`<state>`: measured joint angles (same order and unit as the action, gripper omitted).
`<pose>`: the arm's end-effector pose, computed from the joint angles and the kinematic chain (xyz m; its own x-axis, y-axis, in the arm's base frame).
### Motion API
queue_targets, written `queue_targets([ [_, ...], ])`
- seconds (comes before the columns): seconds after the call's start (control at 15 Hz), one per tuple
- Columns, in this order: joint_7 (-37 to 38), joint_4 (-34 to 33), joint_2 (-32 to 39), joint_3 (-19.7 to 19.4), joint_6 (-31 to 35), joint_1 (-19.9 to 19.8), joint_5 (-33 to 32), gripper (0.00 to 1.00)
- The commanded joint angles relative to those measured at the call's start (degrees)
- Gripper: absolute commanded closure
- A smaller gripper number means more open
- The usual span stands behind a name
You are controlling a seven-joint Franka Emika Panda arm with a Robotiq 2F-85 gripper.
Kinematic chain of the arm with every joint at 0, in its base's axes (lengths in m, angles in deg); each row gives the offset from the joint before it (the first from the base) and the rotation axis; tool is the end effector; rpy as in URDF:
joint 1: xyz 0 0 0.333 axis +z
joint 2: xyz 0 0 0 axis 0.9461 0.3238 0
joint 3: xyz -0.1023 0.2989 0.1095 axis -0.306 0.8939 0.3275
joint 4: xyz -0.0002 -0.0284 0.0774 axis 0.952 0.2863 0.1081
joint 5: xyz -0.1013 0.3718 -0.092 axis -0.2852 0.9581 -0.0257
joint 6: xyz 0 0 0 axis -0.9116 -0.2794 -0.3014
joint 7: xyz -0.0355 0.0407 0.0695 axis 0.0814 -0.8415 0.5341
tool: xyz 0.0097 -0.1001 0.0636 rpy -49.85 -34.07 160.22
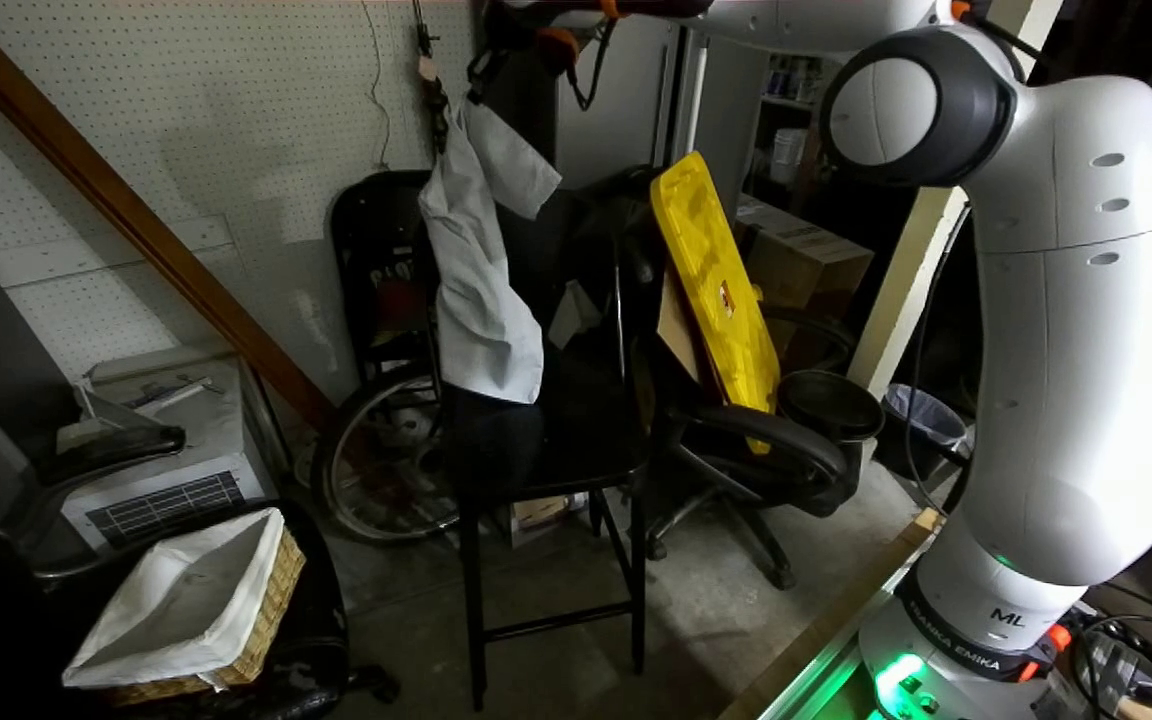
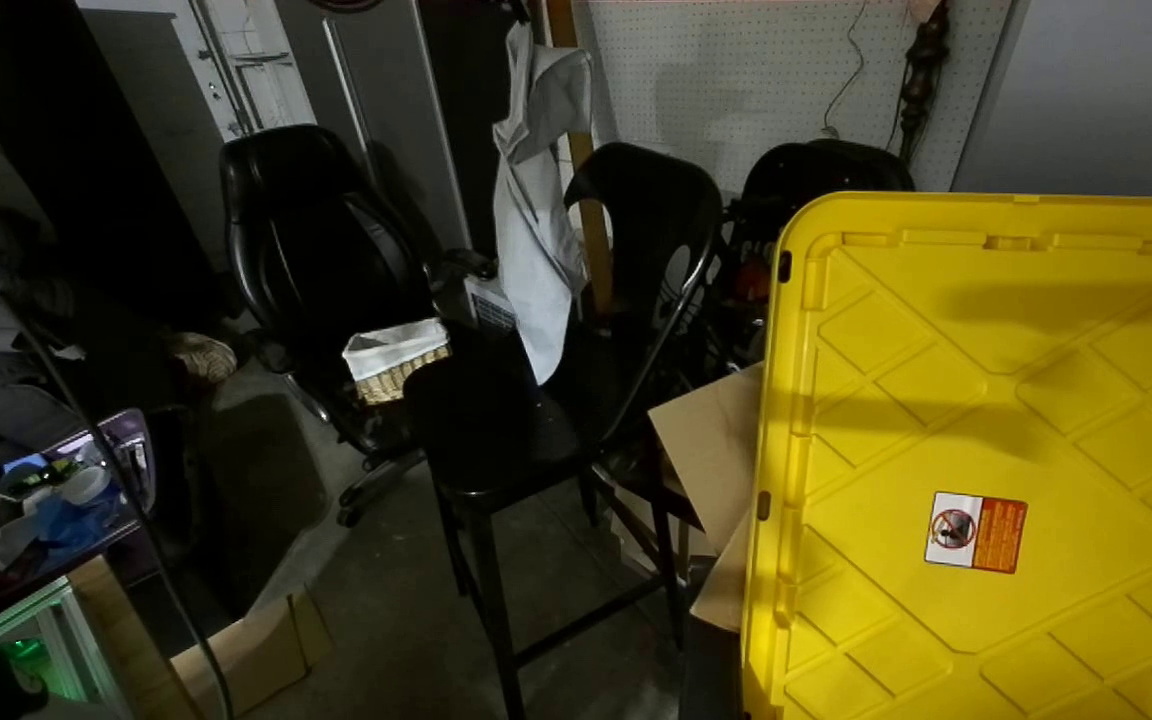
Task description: Pick up the light blue cloth on the seat and then put it on the backrest of the chair
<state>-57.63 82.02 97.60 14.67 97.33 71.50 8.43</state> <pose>0.7483 0.0776 0.6629 0.5726 0.5729 0.5864 0.4823 -0.8139 0.3241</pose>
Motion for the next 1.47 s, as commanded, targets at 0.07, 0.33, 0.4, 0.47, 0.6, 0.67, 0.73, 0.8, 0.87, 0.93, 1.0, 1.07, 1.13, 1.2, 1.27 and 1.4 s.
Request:
queue_targets([
  [0.07,-12.8,-12.1,7.7,0.3,2.8,-1.2,-1.6,1.0],
  [0.33,-23.7,-18.6,14.3,0.6,6.5,-1.8,-2.1,1.0],
  [0.4,-26.0,-20.5,16.2,0.6,7.9,-1.8,-2.2,1.0],
  [0.47,-28.4,-23.1,18.4,-0.1,8.9,-1.5,-1.8,1.0],
  [0.6,-32.9,-26.6,21.7,0.0,12.0,-1.9,-1.4,1.0],
  [0.67,-34.4,-27.5,23.0,0.4,14.3,-2.4,-1.7,1.0],
  [0.73,-35.7,-29.1,24.5,0.3,16.5,-2.8,-1.5,1.0],
  [0.8,-36.6,-30.6,25.9,0.2,18.9,-3.3,-1.4,1.0],
  [0.87,-37.3,-31.8,27.2,0.1,21.4,-4.0,-1.2,1.0],
  [0.93,-38.2,-32.6,28.4,0.2,24.1,-4.8,-1.0,1.0],
  [1.0,-39.2,-33.3,29.7,0.4,27.2,-5.5,-0.9,1.0],
  [1.07,-39.5,-33.9,31.1,0.4,30.5,-6.3,-0.7,1.0],
  [1.13,-40.2,-34.5,32.6,1.0,34.0,-7.2,-0.3,1.0],
  [1.2,-39.9,-34.8,34.1,0.8,37.6,-7.7,-0.4,1.0],
  [1.27,-38.9,-34.9,35.7,0.3,41.7,-8.0,-0.6,1.0],
  [1.4,-37.3,-35.0,39.1,-0.2,50.0,-8.3,-0.6,1.0],
])
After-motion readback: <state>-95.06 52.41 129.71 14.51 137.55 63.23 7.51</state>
